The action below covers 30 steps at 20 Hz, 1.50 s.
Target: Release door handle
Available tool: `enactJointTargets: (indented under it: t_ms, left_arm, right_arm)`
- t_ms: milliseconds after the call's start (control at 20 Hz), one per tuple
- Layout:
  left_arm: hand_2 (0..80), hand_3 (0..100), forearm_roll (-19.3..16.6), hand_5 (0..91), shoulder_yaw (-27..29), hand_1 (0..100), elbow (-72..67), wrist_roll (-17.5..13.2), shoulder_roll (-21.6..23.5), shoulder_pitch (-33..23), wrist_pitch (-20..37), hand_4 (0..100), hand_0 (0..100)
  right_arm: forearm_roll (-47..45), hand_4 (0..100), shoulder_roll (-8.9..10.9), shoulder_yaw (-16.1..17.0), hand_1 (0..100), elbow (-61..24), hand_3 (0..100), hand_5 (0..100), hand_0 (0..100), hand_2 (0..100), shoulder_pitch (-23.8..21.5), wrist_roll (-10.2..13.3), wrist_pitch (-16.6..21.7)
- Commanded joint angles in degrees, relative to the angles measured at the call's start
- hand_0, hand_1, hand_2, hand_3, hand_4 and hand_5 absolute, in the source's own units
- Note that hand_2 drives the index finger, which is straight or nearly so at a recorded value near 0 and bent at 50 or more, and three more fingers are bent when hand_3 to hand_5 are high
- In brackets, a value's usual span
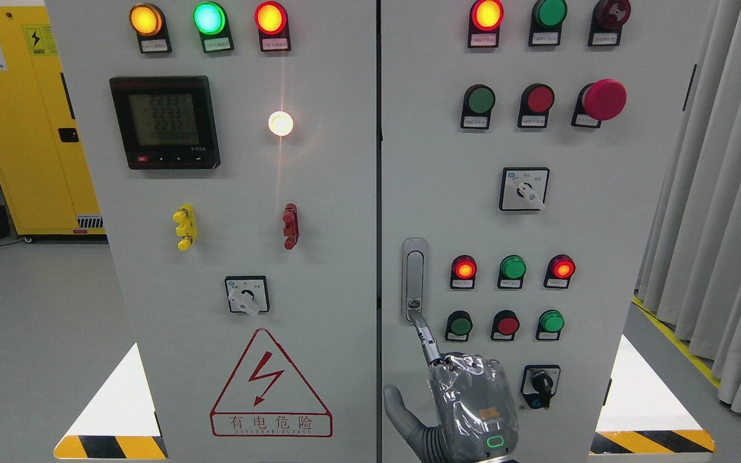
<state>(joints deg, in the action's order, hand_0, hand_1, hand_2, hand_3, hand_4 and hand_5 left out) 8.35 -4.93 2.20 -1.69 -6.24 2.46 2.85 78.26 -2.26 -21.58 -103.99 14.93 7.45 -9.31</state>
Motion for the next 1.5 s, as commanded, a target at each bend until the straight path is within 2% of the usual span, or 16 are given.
enactJointTargets:
  t_ms: [0, 1453]
  left_arm:
    - [0.0, 0, 0.00, 0.0, 0.01, 56, 0.00, 0.02, 0.00, 0.00, 0.05, 0, 12]
    - [0.0, 0, 0.00, 0.0, 0.01, 56, 0.00, 0.02, 0.00, 0.00, 0.05, 0, 12]
  right_arm:
    - [0.23, 100, -0.99, -0.05, 40, 1.60, 100, 100, 43, 3, 1.07, -0.24, -0.27]
    - [0.14, 100, -1.08, 0.39, 38, 3.44, 100, 100, 46, 4, 2.47, -0.94, -0.97]
